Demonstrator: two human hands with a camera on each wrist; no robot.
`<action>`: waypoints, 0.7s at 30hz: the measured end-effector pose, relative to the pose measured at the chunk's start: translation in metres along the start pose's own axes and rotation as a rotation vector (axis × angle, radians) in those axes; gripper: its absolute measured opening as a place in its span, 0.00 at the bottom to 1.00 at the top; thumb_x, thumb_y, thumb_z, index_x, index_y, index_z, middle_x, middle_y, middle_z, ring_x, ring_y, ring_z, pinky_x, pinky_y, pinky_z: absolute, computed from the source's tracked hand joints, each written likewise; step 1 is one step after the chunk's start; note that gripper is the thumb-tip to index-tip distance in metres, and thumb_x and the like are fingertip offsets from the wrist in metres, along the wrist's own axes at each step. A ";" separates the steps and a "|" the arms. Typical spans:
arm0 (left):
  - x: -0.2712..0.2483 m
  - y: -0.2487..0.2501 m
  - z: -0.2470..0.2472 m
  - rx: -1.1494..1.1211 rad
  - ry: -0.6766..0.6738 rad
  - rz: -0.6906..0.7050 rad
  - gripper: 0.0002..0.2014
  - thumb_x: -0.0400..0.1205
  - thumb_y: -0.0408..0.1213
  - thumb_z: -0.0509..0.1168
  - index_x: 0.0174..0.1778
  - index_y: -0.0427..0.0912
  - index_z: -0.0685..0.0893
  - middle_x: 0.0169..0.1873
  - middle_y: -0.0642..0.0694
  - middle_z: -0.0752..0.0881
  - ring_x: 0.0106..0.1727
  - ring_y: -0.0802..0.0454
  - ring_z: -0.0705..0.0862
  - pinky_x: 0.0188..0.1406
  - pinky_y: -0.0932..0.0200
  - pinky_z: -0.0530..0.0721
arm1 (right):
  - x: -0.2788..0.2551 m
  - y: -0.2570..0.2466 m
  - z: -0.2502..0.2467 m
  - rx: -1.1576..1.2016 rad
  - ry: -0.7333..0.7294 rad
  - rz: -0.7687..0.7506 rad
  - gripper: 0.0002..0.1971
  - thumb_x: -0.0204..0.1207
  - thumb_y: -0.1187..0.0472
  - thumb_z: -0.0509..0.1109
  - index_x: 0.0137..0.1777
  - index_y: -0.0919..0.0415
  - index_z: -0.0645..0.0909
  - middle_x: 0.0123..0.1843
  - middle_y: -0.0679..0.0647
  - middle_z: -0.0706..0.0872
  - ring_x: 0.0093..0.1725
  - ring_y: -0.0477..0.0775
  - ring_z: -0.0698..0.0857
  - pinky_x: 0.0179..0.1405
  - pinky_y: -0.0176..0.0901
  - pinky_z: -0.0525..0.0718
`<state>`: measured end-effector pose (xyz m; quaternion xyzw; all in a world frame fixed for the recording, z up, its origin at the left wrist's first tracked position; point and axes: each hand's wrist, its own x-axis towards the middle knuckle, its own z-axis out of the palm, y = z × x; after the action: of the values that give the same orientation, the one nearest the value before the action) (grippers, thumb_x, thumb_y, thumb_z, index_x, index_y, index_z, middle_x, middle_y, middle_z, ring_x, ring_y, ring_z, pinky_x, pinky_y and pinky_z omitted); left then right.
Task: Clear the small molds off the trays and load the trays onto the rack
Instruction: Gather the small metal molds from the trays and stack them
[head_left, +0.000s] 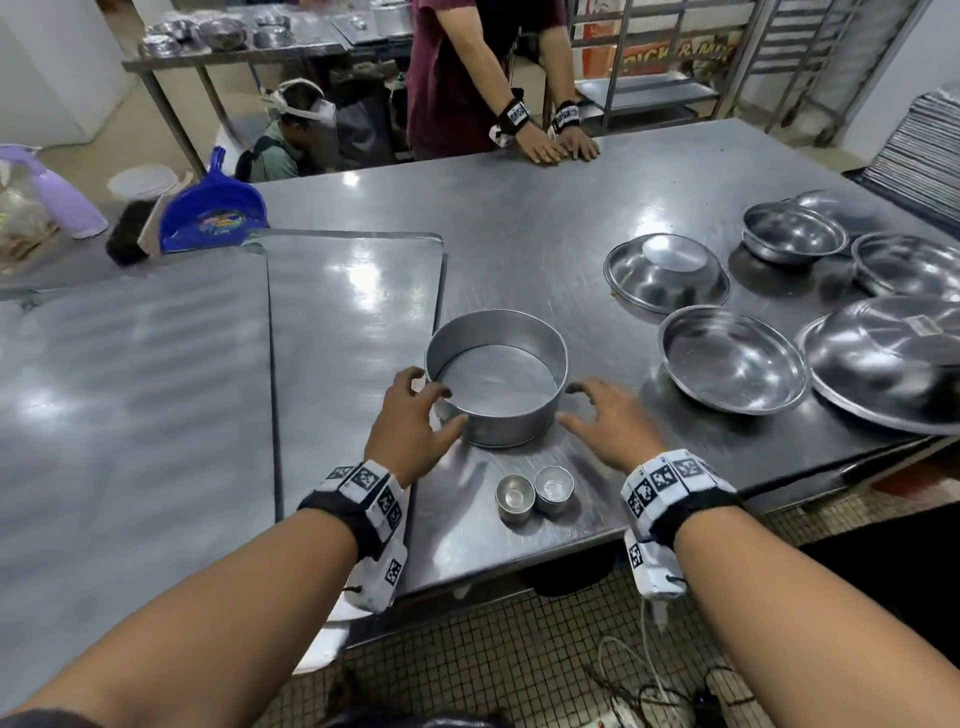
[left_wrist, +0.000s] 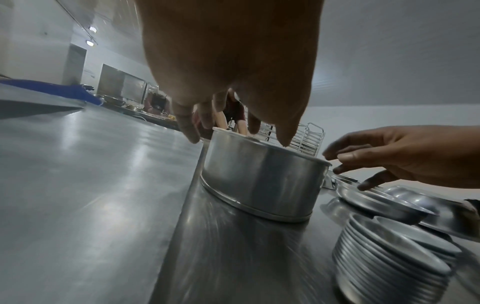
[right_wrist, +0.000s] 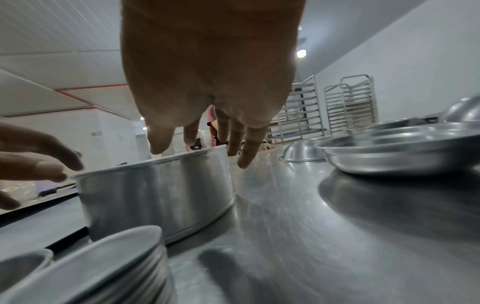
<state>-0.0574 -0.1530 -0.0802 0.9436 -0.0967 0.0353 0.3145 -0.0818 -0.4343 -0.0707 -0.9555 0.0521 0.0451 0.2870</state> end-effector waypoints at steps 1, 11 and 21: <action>0.003 0.001 0.001 0.015 -0.050 -0.019 0.21 0.78 0.53 0.75 0.63 0.48 0.86 0.80 0.41 0.68 0.74 0.43 0.75 0.65 0.52 0.79 | 0.005 -0.006 0.001 -0.018 -0.015 -0.033 0.23 0.78 0.43 0.72 0.71 0.44 0.77 0.80 0.51 0.72 0.76 0.55 0.75 0.74 0.49 0.72; -0.003 -0.001 0.019 -0.030 -0.125 -0.017 0.15 0.80 0.51 0.73 0.56 0.46 0.86 0.78 0.37 0.72 0.79 0.37 0.73 0.72 0.48 0.76 | 0.007 -0.011 0.004 -0.082 -0.084 -0.072 0.15 0.75 0.40 0.73 0.56 0.46 0.82 0.85 0.47 0.64 0.79 0.54 0.72 0.73 0.53 0.74; -0.033 0.009 0.029 -0.035 -0.088 0.027 0.15 0.80 0.53 0.72 0.57 0.48 0.87 0.77 0.43 0.75 0.77 0.43 0.74 0.67 0.51 0.77 | -0.017 0.007 0.002 -0.047 -0.059 -0.078 0.14 0.73 0.41 0.76 0.52 0.45 0.83 0.85 0.46 0.64 0.78 0.51 0.73 0.74 0.50 0.72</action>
<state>-0.0912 -0.1719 -0.1022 0.9372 -0.1237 -0.0035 0.3262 -0.1000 -0.4374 -0.0739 -0.9615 0.0052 0.0631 0.2674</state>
